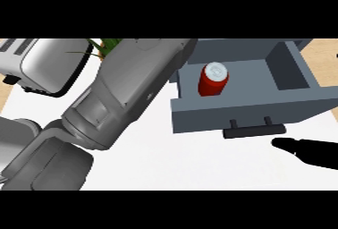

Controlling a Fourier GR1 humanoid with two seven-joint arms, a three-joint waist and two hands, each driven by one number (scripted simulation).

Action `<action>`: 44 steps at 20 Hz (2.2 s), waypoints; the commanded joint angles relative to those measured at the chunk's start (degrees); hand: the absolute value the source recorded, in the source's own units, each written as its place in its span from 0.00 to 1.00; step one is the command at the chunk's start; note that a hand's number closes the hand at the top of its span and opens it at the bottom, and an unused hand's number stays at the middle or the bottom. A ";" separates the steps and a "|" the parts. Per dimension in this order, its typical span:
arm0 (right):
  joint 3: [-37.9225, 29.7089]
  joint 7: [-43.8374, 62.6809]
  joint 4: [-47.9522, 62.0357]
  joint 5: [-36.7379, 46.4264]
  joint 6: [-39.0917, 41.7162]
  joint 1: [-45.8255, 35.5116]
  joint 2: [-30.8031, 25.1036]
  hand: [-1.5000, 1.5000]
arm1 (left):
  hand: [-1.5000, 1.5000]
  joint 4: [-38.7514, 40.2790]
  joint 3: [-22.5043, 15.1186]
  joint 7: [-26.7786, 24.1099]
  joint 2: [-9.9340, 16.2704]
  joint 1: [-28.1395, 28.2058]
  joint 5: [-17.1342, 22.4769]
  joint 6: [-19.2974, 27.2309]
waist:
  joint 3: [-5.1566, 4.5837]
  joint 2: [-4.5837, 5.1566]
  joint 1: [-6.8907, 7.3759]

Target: Pick up the can, place it into the drawer and close the drawer

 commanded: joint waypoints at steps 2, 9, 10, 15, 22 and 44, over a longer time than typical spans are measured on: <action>4.04 -6.34 7.69 10.72 -1.54 -1.44 -2.33 0.00 | 0.00 1.08 0.73 -2.08 0.00 -0.20 0.92 -0.13 | 0.02 -0.17 1.60; 12.29 -8.46 19.77 22.83 -5.72 -8.26 -0.91 0.00 | 0.00 1.89 -1.46 -0.20 0.00 -2.87 -0.07 1.18 | 0.00 -0.72 2.60; 12.68 -11.37 25.73 24.97 -8.58 -8.47 -0.05 0.00 | 0.00 1.51 -0.44 -1.38 0.00 -1.76 0.25 -0.76 | 0.00 -0.50 3.86; 16.23 -10.52 34.77 33.22 -11.80 -12.95 1.20 0.00 | 0.00 2.57 0.96 -2.28 0.77 -0.82 -0.48 -3.10 | -0.08 -0.81 4.34; 14.62 -15.47 55.91 38.13 -21.86 -22.45 5.47 0.00 | 0.00 0.72 1.46 -1.32 4.13 2.03 -1.41 -4.96 | -0.07 -1.03 5.89; 3.66 -16.52 95.20 45.02 -44.72 -50.46 5.66 0.00 | 0.00 -17.30 -1.53 7.01 12.03 15.48 -4.60 -7.46 | -0.14 -1.28 10.85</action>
